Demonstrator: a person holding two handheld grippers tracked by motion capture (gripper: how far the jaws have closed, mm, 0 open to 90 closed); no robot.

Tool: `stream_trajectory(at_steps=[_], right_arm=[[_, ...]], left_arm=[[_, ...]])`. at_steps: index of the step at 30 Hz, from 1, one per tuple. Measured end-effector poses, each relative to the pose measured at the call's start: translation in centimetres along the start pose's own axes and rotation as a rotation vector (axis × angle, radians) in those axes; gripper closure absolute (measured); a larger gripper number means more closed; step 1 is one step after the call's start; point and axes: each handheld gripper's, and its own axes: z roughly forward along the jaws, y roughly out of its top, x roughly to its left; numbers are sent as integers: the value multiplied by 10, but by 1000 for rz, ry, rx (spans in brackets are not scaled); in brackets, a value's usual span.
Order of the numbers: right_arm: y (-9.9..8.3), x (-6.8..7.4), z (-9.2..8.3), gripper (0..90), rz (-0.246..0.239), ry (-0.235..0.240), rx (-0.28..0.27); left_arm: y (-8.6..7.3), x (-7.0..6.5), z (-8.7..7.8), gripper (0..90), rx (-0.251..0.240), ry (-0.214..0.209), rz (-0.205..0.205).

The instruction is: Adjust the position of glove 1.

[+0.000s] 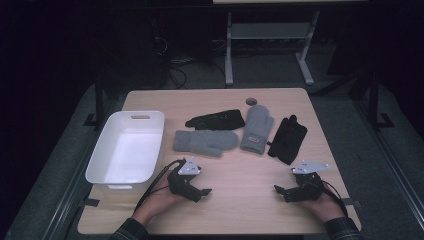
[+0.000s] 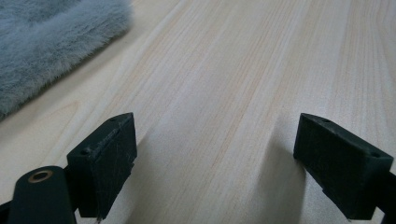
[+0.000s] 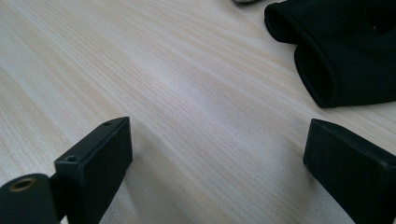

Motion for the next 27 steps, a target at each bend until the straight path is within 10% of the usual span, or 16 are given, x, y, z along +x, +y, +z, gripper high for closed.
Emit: stream_trajectory(at_steps=[5, 17, 27], right_arm=[[0, 0, 0, 92, -4, 5, 2], [31, -2, -6, 670, -8, 54, 32], [60, -5, 6, 895, -57, 99, -4]], left_arm=[[0, 0, 0, 124, -2, 0, -2], [0, 0, 0, 124, -5, 4, 7], [0, 0, 0, 124, -5, 4, 8]])
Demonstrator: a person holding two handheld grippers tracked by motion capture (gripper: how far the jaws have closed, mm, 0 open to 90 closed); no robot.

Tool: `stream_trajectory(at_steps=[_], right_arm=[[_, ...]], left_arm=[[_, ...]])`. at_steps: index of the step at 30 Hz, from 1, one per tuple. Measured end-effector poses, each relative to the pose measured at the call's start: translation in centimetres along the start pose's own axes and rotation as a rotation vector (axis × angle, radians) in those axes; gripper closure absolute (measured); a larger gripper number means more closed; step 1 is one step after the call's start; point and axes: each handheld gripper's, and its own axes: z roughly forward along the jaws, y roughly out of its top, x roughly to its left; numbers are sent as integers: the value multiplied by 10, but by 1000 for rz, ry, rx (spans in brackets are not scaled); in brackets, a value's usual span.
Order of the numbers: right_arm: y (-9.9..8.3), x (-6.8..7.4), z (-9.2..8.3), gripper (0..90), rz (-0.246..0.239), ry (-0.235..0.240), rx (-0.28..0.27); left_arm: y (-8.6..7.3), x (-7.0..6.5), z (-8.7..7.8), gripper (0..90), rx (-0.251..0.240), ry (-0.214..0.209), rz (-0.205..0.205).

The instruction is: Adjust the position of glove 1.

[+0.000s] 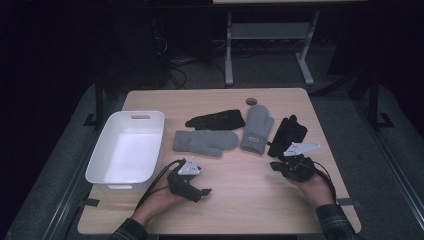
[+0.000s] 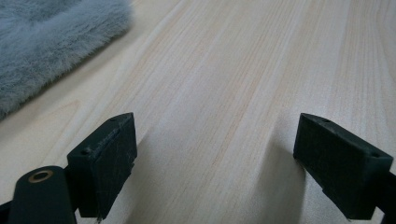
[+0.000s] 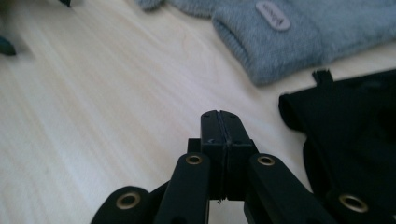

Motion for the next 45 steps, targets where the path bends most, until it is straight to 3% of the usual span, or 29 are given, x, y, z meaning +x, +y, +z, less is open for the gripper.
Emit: stream_trajectory(at_steps=[12, 26, 31, 38, 45], right_arm=[[35, -14, 23, 900, -28, 11, -32], [64, -35, 56, 900, -7, -4, -55], [76, -41, 67, 900, 20, -5, -72], [80, -48, 92, 900, 23, -24, -51], [78, -52, 87, 900, 29, -46, -43]], left_arm=[[0, 0, -1, 124, 9, -3, 1], [0, 0, -1, 125, 7, -2, 1], [0, 0, -1, 125, 9, 0, -2], [0, 0, -1, 125, 8, 0, -2], [0, -1, -1, 125, 11, 1, -5]])
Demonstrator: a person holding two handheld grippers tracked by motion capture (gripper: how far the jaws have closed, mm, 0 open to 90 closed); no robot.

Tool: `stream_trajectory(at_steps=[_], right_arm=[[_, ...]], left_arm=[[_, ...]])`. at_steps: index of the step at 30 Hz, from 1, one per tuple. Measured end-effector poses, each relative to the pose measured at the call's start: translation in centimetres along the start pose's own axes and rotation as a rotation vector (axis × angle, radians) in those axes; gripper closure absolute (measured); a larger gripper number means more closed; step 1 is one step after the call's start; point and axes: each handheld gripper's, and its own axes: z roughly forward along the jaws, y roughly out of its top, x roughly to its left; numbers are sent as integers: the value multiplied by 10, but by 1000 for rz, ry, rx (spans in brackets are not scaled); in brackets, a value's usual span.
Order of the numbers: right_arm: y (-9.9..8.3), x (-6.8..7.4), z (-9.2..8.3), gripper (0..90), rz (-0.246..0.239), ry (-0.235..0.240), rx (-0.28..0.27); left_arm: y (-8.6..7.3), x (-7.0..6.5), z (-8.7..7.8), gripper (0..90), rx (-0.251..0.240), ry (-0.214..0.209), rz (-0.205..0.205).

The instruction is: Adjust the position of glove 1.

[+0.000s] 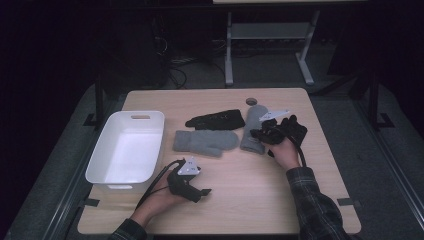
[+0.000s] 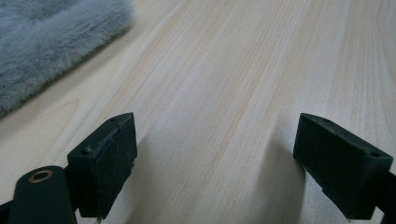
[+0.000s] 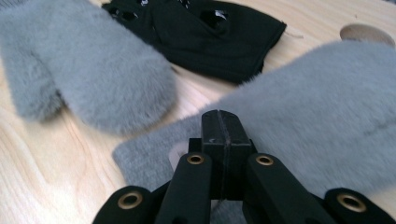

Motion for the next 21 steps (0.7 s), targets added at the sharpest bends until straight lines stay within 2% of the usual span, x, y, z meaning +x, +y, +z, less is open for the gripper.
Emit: stream_trajectory(at_steps=[3, 8, 15, 16, 20, 21], right_arm=[[-5, -1, 2, 900, 8, 10, 22], [-9, -1, 1, 900, 11, 21, 23], [-15, 8, -5, 900, 3, 42, 38], [-16, 11, -6, 900, 18, 43, 42], [-19, 16, -9, 900, 22, 44, 42], [-21, 20, -12, 900, 6, 46, 52]], left_arm=[[0, 0, 0, 125, -1, 0, -1], [0, 0, 0, 125, 0, 0, 0], [0, 0, 0, 125, 0, 0, 0], [0, 0, 0, 125, 0, 0, 0], [0, 0, 0, 125, 0, 0, 0], [0, 0, 0, 125, 0, 0, 0]])
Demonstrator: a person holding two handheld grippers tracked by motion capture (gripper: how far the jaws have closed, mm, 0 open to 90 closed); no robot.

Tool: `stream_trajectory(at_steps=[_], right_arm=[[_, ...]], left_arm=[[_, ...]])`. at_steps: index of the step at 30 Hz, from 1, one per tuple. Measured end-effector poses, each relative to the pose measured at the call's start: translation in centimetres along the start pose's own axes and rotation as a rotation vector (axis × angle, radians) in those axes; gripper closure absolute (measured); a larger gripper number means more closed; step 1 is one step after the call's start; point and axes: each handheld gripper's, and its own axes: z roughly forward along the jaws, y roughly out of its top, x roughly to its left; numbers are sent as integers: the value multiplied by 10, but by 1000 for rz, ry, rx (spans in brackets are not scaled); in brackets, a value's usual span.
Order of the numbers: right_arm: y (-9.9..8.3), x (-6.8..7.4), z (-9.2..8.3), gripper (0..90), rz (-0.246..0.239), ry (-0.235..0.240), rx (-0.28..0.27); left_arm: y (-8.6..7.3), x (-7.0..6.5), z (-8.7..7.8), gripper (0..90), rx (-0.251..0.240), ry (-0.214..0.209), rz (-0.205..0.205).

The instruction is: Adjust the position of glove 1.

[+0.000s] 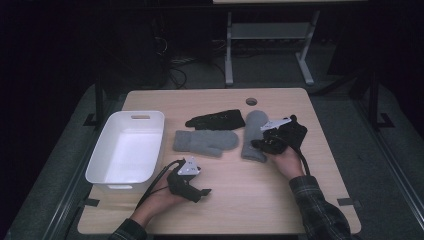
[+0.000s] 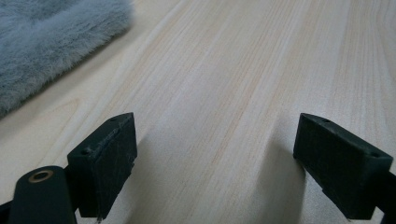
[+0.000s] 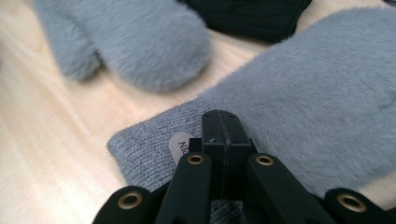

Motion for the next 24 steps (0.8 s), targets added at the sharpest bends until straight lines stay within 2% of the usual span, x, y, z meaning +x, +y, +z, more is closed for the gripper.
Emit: stream_trajectory(at_steps=[18, 23, 24], right_arm=[[-14, 32, -15, 900, -43, 50, 31], [-19, 44, -18, 900, -67, 82, 41], [-21, 51, -20, 900, -76, 101, 40]], left_arm=[[0, 0, 0, 125, 1, 0, 0], [0, 0, 0, 125, 1, 0, 2], [0, 0, 0, 125, 1, 0, 1]])
